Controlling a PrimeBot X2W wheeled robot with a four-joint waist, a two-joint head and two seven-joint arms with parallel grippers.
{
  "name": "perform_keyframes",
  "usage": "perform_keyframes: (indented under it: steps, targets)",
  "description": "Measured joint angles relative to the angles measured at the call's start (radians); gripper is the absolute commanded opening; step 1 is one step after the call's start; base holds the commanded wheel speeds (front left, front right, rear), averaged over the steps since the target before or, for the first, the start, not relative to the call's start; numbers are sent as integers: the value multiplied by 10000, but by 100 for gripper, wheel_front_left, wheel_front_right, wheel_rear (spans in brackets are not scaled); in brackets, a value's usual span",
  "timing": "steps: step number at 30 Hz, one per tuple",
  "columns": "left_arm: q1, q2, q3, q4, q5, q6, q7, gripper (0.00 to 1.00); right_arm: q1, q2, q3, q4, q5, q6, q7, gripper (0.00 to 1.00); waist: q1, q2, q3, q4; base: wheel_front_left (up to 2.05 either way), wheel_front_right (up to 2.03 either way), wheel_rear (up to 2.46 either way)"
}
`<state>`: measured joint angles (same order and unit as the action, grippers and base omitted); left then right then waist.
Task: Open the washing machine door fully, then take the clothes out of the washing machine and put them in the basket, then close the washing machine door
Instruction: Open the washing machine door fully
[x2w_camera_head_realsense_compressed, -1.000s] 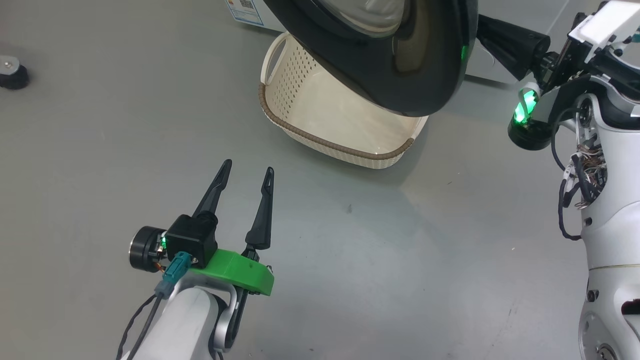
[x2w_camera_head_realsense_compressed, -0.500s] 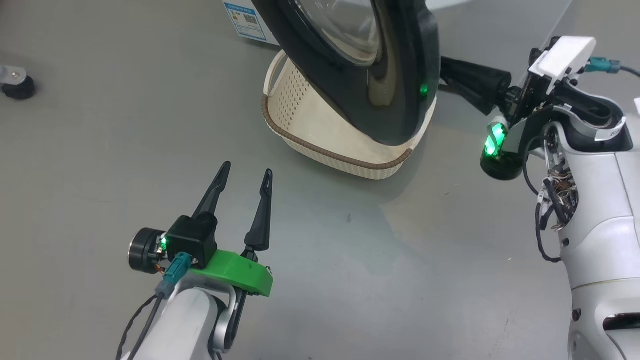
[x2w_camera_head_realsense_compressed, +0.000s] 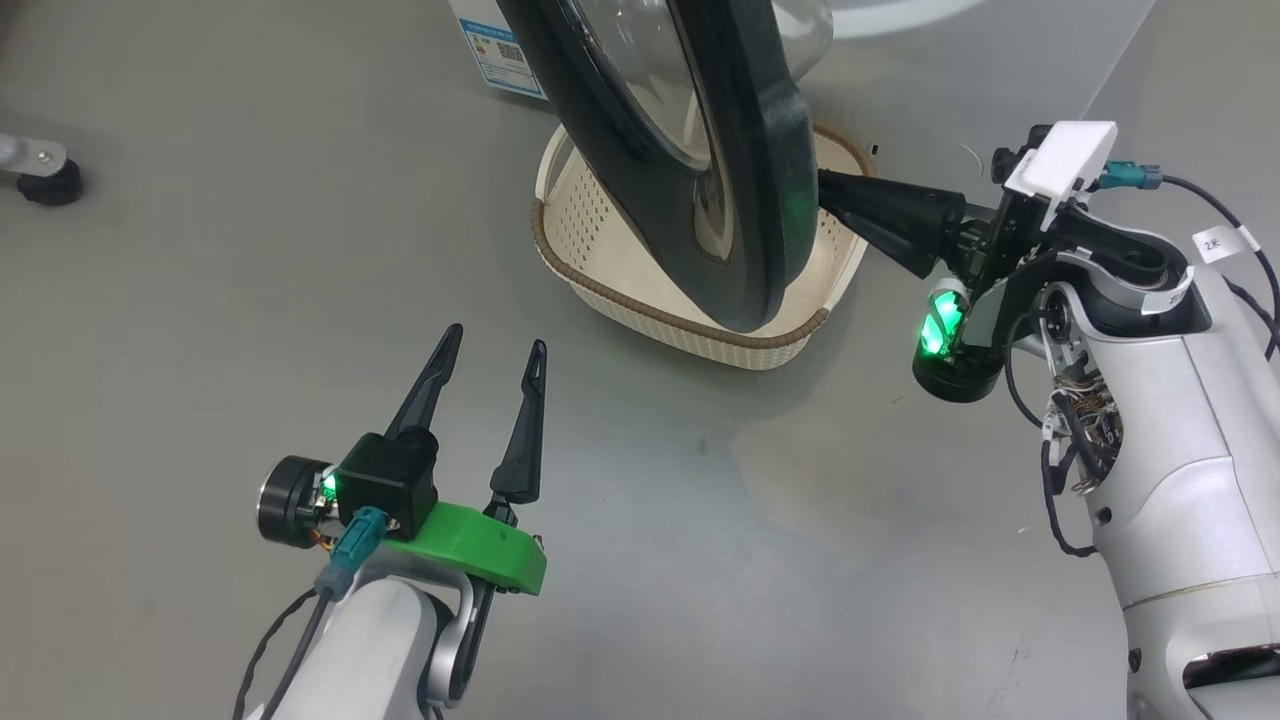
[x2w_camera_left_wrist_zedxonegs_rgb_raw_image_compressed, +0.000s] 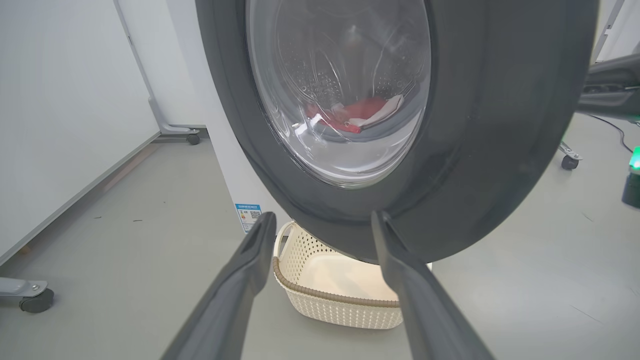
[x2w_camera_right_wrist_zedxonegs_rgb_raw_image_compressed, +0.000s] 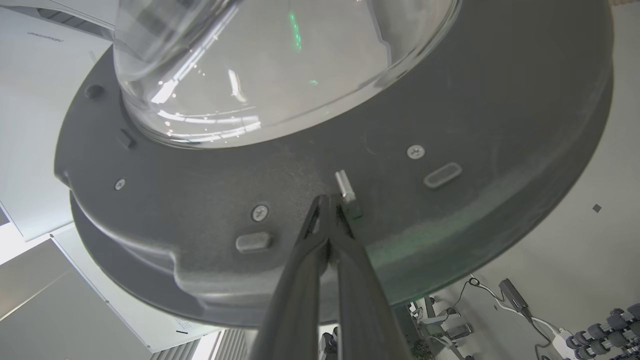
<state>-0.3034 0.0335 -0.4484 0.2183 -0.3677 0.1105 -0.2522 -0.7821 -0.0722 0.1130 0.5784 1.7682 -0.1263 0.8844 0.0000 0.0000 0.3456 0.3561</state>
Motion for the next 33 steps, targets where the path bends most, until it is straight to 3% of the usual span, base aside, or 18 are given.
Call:
perform_keyframes:
  steps: [11,23,33]
  targets:
    - [79,0,-77,2,-2,0,0,100,133,0,1411,-301,1319,0,-23,0,0,0,-117,205,0,0,0]
    - [171,0,-167,-8,-17,0,2,100,153,-13,2897,-550,1850,0,-545,0,0,0,-168,406,0,0,0]
    - [179,-2,-119,-21,-19,2,0,100,259,-8,3392,-857,2201,0,-1147,0,0,0,-189,513,0,0,0]
